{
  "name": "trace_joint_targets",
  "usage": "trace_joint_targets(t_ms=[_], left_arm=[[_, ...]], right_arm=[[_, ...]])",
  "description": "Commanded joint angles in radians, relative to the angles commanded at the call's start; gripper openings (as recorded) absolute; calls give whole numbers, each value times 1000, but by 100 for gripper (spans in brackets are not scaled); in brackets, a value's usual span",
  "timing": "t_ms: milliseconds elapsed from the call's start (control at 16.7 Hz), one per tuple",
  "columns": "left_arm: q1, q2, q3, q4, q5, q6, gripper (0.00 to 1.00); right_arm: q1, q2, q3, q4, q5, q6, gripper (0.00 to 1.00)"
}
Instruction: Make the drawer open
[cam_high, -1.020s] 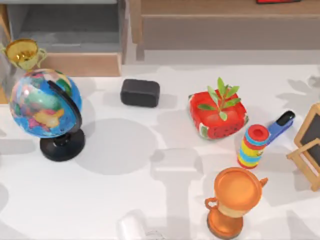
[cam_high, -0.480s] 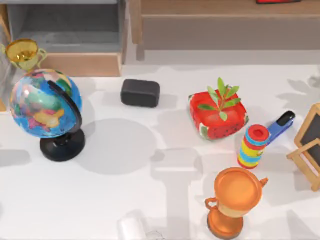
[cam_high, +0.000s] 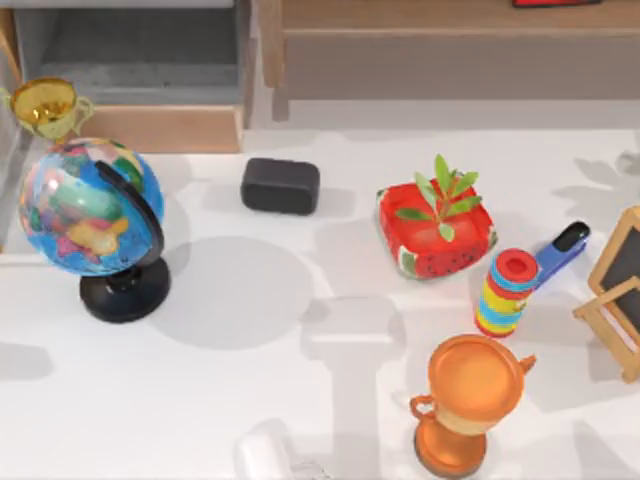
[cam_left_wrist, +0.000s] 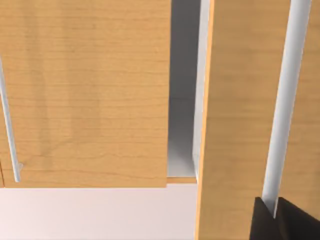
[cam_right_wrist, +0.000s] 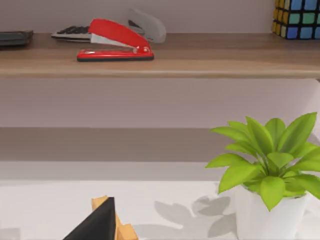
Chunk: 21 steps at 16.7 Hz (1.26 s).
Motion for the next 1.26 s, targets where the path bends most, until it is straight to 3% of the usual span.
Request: trace_joint_targets(t_ms=[120,900,1260], left_arm=[[0,0,0,0,0,0,0],[0,0,0,0,0,0,98],[0,0,0,0,0,0,100]], right_arm=[[0,0,0,0,0,0,100],[0,0,0,0,0,0,100],[0,0,0,0,0,0,100]])
